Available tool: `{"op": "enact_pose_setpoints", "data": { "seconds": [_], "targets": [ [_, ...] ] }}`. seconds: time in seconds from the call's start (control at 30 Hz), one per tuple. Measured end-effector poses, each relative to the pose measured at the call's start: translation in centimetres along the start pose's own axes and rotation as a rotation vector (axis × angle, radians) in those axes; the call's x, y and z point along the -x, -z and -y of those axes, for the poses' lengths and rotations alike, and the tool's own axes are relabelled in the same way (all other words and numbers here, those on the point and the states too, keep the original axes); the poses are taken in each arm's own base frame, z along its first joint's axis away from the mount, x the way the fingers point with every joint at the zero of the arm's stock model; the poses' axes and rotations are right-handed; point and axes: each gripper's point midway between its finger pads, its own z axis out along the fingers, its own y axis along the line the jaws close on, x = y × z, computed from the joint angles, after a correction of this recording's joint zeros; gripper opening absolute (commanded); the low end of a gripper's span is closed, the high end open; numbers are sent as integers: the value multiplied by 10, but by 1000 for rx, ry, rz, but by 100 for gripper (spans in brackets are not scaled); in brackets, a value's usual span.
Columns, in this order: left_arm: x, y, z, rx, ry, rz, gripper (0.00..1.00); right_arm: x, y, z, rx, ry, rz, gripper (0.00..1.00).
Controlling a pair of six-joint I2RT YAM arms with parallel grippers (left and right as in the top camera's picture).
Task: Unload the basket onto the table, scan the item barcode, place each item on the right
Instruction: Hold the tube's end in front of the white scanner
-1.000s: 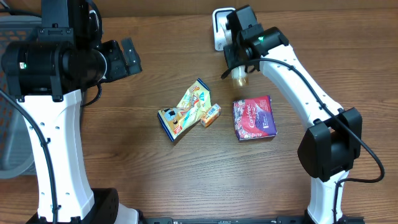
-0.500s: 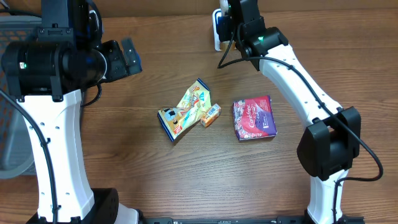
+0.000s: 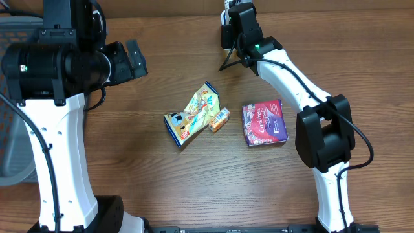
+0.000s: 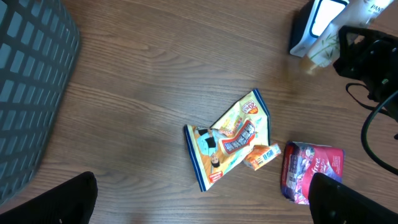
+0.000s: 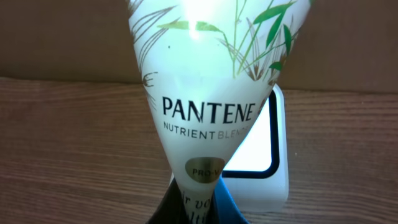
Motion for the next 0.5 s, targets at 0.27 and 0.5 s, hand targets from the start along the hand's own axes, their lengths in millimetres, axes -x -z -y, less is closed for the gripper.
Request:
{"op": "enact_pose_setpoints", "data": {
  "seconds": [0.27,0.5],
  "targets": [
    [0,0,0,0,0,0,100,-4,0,1,-4,-13,-15,4],
    [0,0,0,0,0,0,100,-1,0,1,-2,-31,-6,4]
  ]
}}
